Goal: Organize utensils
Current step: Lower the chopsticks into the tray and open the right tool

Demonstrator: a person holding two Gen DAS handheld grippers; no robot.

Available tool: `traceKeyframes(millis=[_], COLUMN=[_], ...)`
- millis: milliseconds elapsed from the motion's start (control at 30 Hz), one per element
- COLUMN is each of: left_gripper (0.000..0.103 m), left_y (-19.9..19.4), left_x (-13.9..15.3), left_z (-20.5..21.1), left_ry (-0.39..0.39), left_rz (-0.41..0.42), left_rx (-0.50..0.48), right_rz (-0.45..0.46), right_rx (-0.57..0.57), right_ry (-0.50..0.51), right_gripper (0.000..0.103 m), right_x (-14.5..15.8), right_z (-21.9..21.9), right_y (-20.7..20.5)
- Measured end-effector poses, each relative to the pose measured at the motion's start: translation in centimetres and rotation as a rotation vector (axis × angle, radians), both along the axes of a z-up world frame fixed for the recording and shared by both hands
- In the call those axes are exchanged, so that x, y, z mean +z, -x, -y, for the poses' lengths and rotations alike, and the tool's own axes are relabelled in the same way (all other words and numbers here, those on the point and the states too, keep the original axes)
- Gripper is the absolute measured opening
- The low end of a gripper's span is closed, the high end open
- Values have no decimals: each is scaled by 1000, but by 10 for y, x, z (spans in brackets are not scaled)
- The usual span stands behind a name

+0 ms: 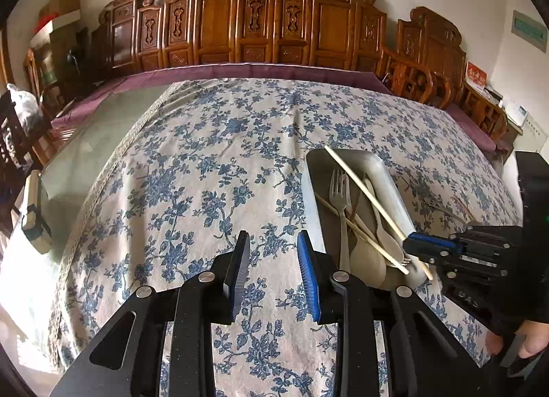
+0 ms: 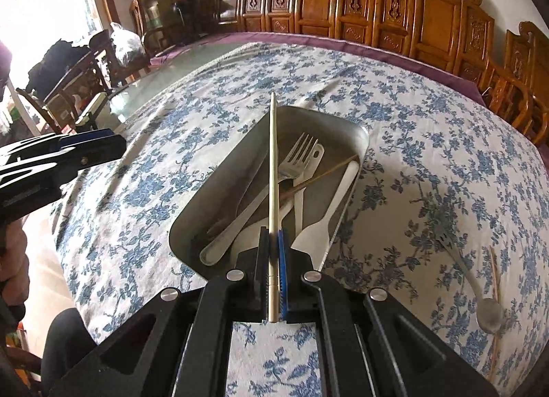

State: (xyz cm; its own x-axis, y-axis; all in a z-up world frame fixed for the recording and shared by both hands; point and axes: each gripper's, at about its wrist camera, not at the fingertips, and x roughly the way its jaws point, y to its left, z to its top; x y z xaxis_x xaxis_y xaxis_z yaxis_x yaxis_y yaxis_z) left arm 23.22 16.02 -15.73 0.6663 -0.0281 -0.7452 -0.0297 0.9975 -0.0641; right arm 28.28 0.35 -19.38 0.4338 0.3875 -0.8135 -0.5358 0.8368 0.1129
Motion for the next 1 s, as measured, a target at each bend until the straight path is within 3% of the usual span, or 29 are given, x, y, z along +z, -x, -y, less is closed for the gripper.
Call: traceKeyframes(millis=[200, 433, 533, 600, 867, 1000], left_gripper=[28, 32, 35, 46, 48, 48], left_y=[2, 2, 3, 3, 5, 6], left_x=[-3, -4, -3, -3, -4, -3], left_z=[-4, -6, -7, -6, 6, 14], left_ry=[3, 13, 15, 15, 5, -1], left_rz=[-7, -8, -7, -2, -5, -7], left_rx=[0, 3, 5, 6, -14, -28], right_rz=[-25, -71, -64, -50, -14, 15], right_rx=[-22, -72, -53, -42, 14, 25], right_ry=[44, 4, -29, -33, -61, -77], right_gripper=[6, 7, 7, 7, 7, 14], right_x=[-17, -28, -25, -21, -3, 8], right_z=[-10, -8, -8, -8, 6, 21], right_y=[-9, -21, -18, -16, -1, 10])
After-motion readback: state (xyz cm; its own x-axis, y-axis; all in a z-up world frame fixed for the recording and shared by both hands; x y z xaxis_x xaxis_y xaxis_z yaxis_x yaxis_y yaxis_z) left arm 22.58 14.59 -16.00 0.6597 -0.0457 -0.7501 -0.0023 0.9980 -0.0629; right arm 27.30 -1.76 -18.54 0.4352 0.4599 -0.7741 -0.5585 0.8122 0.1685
